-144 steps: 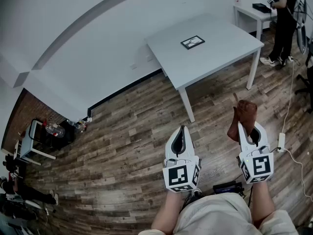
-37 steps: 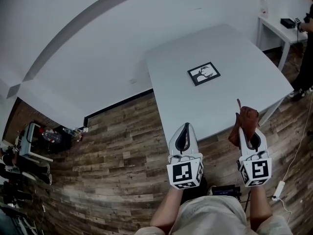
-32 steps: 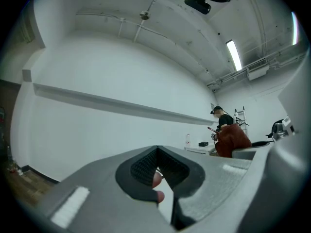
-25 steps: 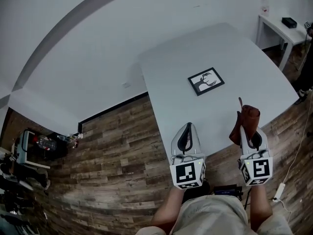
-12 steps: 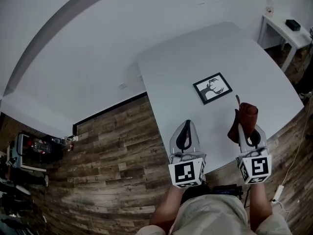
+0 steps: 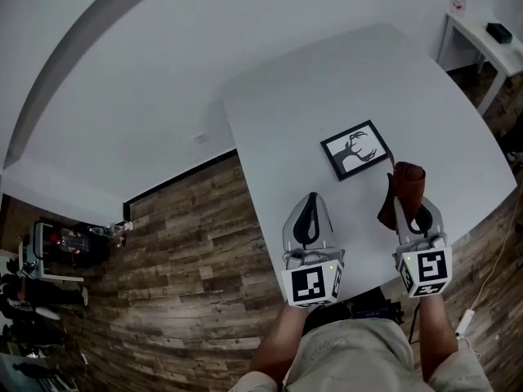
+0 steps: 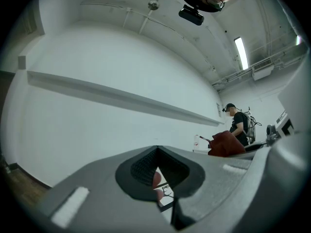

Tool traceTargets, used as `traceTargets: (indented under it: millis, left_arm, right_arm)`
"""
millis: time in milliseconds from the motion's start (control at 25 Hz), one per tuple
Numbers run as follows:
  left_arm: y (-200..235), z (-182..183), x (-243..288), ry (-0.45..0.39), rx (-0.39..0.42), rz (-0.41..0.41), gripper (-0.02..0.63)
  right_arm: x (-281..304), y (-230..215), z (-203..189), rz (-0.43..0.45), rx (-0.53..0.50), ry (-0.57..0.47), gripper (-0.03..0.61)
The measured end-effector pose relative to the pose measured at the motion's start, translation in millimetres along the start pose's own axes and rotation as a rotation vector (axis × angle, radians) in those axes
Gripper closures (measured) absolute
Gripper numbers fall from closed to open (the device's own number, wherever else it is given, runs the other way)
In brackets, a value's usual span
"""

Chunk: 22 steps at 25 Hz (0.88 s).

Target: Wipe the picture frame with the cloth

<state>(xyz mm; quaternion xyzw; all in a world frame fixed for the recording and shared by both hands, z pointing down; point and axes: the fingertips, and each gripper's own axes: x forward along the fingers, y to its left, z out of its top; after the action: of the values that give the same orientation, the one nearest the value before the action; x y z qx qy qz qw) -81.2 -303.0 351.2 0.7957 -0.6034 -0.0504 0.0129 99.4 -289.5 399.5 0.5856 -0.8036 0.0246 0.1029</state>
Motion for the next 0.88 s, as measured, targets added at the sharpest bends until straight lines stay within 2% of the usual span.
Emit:
traceTargets:
  millis: [280, 480, 600, 880]
  left_arm:
    - [-3, -23, 35, -0.008, 0.01, 0.042, 0.614]
    - [2, -38, 51, 0.006, 0.02, 0.063, 0.614]
    - [7, -39, 57, -0.007, 0.003, 0.085, 0.614]
    - [19, -50, 51, 0.002, -0.015, 0.129, 0.614]
  right_arm:
    - [68, -21, -24, 0.065, -0.022, 0.083, 0.482]
    - [131, -20, -46, 0.13, -0.029, 0.163, 0.482]
    - [173, -10, -67, 0.189, -0.01, 0.257, 0.482]
    - [253, 42, -135, 0.384, 0.027, 0.561, 0.482]
